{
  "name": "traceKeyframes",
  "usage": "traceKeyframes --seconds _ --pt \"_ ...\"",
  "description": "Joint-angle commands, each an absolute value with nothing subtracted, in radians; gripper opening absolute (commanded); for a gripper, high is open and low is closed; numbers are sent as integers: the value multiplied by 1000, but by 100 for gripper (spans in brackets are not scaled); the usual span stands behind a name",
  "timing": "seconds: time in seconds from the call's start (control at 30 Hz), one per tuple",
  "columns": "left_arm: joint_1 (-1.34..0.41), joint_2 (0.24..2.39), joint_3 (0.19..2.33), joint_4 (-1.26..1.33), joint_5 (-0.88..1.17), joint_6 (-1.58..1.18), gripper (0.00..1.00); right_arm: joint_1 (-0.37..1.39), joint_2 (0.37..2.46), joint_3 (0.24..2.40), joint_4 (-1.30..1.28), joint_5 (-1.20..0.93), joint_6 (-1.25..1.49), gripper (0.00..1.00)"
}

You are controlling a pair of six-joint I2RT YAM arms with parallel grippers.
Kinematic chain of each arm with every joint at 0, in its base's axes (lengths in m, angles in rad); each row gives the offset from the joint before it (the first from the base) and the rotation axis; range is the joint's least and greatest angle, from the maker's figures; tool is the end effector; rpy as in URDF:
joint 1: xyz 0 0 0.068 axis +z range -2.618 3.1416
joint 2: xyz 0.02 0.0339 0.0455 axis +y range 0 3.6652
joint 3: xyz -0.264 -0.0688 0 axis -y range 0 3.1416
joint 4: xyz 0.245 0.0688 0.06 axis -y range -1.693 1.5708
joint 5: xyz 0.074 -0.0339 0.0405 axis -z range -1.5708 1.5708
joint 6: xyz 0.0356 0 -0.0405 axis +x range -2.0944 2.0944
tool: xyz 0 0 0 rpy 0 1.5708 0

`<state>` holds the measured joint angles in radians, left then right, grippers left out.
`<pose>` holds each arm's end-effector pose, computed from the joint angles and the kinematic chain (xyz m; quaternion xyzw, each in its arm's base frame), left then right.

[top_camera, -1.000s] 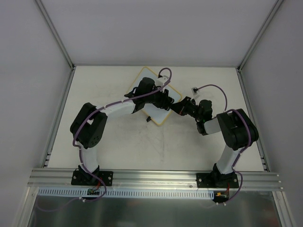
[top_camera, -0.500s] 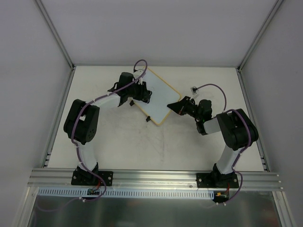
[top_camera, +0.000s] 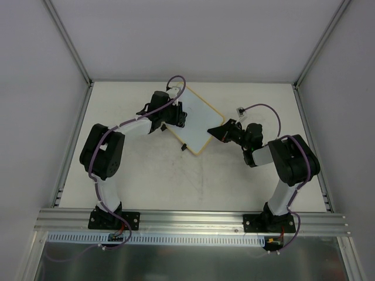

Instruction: Erase the whiteboard

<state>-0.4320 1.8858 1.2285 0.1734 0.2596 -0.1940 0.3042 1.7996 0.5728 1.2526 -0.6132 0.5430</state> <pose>0.3852 -0.1876 0.2119 0.1672 0.8348 -0.2633 0.4537 0.3011 0.1160 0.1629 -0.1354 0.6864 0.4727 0.5358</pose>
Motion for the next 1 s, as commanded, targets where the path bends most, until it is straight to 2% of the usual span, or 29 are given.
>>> traceKeyframes --seconds 0.0,0.27,0.4,0.97 --pt "-551 1913 1215 133 305 -215 0 337 1764 609 1531 -718 534 0" --pt "-591 1898 1223 137 338 -215 0 336 1764 611 1532 -719 537 0" --pt "-583 1881 1224 133 262 -192 0 337 1766 612 1532 -719 538 0" --pt "-577 1925 1410 60 330 -95 0 337 1770 617 1532 -721 545 0"
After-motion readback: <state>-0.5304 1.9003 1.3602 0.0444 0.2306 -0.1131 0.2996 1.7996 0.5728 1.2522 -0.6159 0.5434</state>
